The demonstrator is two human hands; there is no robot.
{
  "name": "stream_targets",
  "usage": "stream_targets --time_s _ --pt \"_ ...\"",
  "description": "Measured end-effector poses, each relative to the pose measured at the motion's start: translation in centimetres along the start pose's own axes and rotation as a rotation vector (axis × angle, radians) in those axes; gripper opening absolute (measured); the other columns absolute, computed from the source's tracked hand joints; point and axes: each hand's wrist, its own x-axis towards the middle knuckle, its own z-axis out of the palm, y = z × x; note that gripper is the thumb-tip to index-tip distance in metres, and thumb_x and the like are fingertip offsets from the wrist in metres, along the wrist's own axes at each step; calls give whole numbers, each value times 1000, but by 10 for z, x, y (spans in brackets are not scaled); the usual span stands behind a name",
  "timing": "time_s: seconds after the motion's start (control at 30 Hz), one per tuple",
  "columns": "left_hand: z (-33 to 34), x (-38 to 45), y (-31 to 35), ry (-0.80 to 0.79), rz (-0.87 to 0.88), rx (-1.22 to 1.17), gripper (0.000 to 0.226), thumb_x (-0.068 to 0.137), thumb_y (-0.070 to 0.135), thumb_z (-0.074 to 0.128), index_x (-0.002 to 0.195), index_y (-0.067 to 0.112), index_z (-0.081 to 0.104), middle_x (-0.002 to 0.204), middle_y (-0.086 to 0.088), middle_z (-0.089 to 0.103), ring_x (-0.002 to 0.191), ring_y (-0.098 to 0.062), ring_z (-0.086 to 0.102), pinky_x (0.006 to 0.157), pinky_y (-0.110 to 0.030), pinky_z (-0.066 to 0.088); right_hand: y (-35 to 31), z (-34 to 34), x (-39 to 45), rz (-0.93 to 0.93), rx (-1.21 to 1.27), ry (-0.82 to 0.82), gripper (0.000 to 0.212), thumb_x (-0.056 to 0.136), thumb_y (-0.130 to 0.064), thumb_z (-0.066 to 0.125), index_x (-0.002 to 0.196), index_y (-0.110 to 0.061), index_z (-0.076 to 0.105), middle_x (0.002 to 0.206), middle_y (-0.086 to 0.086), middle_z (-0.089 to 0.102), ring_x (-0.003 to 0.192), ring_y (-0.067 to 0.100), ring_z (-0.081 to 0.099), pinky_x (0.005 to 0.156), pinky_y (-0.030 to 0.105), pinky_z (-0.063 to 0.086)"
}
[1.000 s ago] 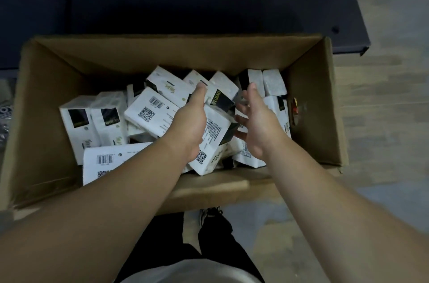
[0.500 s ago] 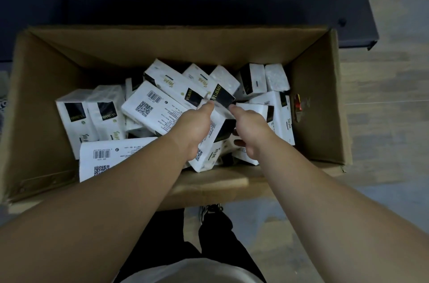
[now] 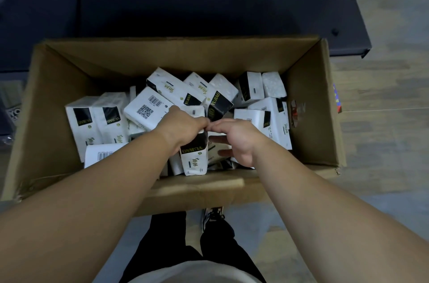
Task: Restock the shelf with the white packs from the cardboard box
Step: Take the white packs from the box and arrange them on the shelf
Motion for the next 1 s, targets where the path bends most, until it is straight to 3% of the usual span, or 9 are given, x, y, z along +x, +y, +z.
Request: stream_targets --time_s 0.13,0.23,0.33,0.4,0.57,0.7,0.83,0.93,1.0 --pt "-11 -7 3 36 24 -90 45 78 36 66 113 11 53 98 -8 65 85 -25 65 66 -38 59 0 3 0 -19 -22 67 16 95 -18 56 102 -12 69 99 3 68 92 22 61 76 37 46" --pt "-20 -20 14 -9 -7 -266 25 86 36 59 99 14 58 94 -11 68 84 -26 66 65 -36 57 0 5 -1 13 -139 235 42 91 -46 54 115 -13 59 113 6 67 99 25 62 89 38 51" --pt "-29 -28 19 -38 -18 -411 21 89 37 57 96 18 59 94 -9 69 87 -25 68 70 -38 58 -7 -3 -8 87 -35 287 50 91 -56 54 116 -13 58 105 7 68 89 23 64 74 36 53" --pt "-36 -32 19 -54 -7 -505 21 90 37 55 99 20 61 94 -6 71 86 -24 69 67 -37 57 -14 -9 -12 84 44 283 44 93 -55 54 109 -14 61 101 8 69 90 26 66 76 39 55" --pt "-47 -50 31 8 72 -582 21 89 32 50 100 23 66 95 -3 71 91 -22 67 81 -47 57 -37 -13 -22 -148 4 390 39 91 -53 55 104 -16 57 104 10 66 85 22 62 78 37 54" --pt "-55 -67 53 78 151 -584 25 92 33 44 103 22 64 100 -2 68 98 -20 62 83 -46 55 -61 -15 -39 -338 8 434 33 92 -52 56 102 -20 57 94 0 65 78 17 60 66 32 51" --pt "-63 -84 69 130 247 -641 20 93 31 44 95 24 63 93 1 68 90 -18 62 86 -46 54 -82 -13 -59 -500 54 464 27 89 -51 59 89 -24 55 94 -2 68 88 20 67 84 43 57" --pt "-69 -102 82 180 316 -682 18 93 28 44 91 23 61 84 3 66 81 -17 62 86 -44 54 -97 -15 -81 -610 39 480 19 93 -46 58 89 -27 54 97 -7 65 90 12 63 80 33 54" --pt "-75 -115 92 189 365 -713 19 92 27 44 94 23 62 88 2 68 90 -21 66 87 -45 55 -110 -16 -95 -679 31 495 18 94 -45 57 91 -27 54 97 -9 64 90 10 62 76 30 52"
